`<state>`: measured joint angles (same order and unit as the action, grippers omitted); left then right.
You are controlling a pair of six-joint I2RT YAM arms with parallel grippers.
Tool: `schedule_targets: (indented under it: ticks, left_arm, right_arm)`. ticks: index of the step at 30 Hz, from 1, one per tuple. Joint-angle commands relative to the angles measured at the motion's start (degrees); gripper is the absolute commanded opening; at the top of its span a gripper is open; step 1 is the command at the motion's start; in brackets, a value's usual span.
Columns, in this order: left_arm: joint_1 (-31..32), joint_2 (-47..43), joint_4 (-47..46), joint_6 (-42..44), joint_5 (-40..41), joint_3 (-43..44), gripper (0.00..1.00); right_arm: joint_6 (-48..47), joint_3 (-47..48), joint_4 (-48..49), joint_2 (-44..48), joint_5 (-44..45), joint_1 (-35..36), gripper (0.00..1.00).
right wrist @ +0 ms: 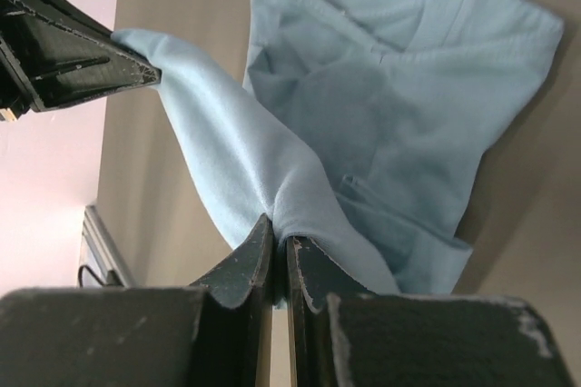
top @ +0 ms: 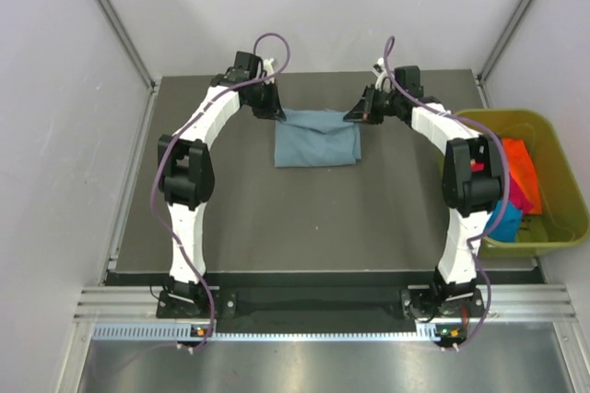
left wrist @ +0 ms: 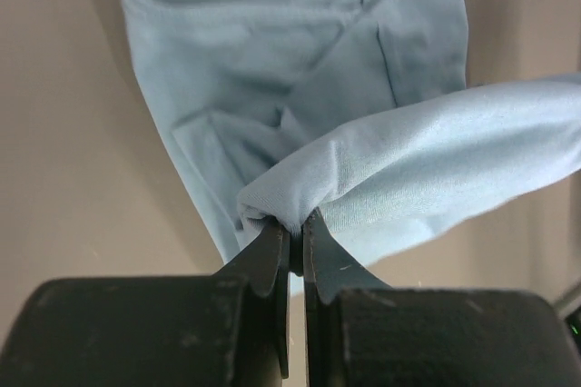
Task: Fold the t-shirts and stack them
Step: Fold the tshirt
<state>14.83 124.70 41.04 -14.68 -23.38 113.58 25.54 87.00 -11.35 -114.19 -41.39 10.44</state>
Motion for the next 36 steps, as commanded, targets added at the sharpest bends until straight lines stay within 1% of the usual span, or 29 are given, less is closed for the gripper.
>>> schedule_targets:
  ticks: [1, 11, 15, 19, 20, 21, 22, 23, 24, 25, 26, 28, 31, 32, 33, 36]
  left_arm:
    - [-0.68, 1.77, -3.51, 1.93, 3.51, 4.98, 0.0]
    - [-0.68, 8.36, -5.79, 2.55, 7.73, 9.37, 0.0]
    - [-0.68, 10.99, -7.02, 2.72, 10.89, 11.75, 0.0]
    - [-0.5, 12.31, -8.34, 2.9, 11.68, 14.12, 0.0]
    - [-0.42, 12.4, -8.43, 2.9, 12.12, 14.91, 0.05]
    - [-0.42, 12.58, -8.6, 2.73, 12.65, 15.18, 0.1]
    - [-0.42, 12.67, -8.69, 2.64, 13.09, 15.53, 0.18]
    - [-0.42, 12.67, -8.43, 3.16, 13.18, 16.49, 0.42]
    - [-0.15, 12.32, -8.17, 3.34, 13.62, 17.02, 0.51]
    - [0.02, 11.88, -7.9, 2.99, 14.93, 17.37, 0.57]
    - [0.02, 11.27, -7.9, 1.77, 15.81, 17.73, 0.66]
    - [-0.15, 8.46, -7.46, 1.49, 15.47, 17.38, 0.69]
    - [-1.29, 4.24, -7.02, 0.09, 14.68, 14.75, 0.75]
    - [-1.73, 3.19, -6.76, -0.35, 13.63, 12.22, 0.76]
    - [-2.87, 1.61, -6.59, -0.61, 10.92, 10.71, 0.78]
    - [-5.59, 0.19, -5.44, -1.84, 6.7, 4.74, 0.78]
  right_arm:
    - [-0.76, 5.54, 3.97, -2.61, 0.69, -0.94, 0.0]
    - [0.3, 13.63, 6.43, -13.85, 1.48, -0.86, 0.0]
    - [1.09, 15.12, 7.75, -15.71, 1.83, -0.68, 0.0]
    - [1.36, 16.53, 8.45, -16.24, 1.83, -0.68, 0.0]
    - [1.35, 16.79, 8.45, -16.33, 2.01, -0.77, 0.01]
    - [1.27, 17.06, 8.54, -16.5, 2.19, -0.77, 0.03]
    - [0.66, 17.67, 8.54, -16.5, 2.45, -0.77, 0.09]
    - [0.39, 17.85, 8.54, -16.41, 3.23, -0.77, 0.35]
    - [0.21, 17.94, 8.72, -16.07, 3.76, -0.77, 0.46]
    - [-0.14, 18.37, 8.63, -15.63, 4.12, -0.77, 0.57]
    - [-0.49, 18.47, 8.8, -15.1, 4.21, -0.77, 0.74]
    - [-1.36, 18.64, 8.54, -12.82, 4.03, -0.86, 0.77]
    - [-1.63, 16.63, 7.93, -8.69, 4.21, -1.03, 0.77]
    - [-1.37, 15.84, 8.19, -6.94, 3.6, -1.03, 0.76]
    - [-0.76, 15.05, 8.71, -6.23, 2.9, -0.95, 0.76]
    - [2.4, 10.92, 10.65, -4.2, 0.78, -0.16, 0.72]
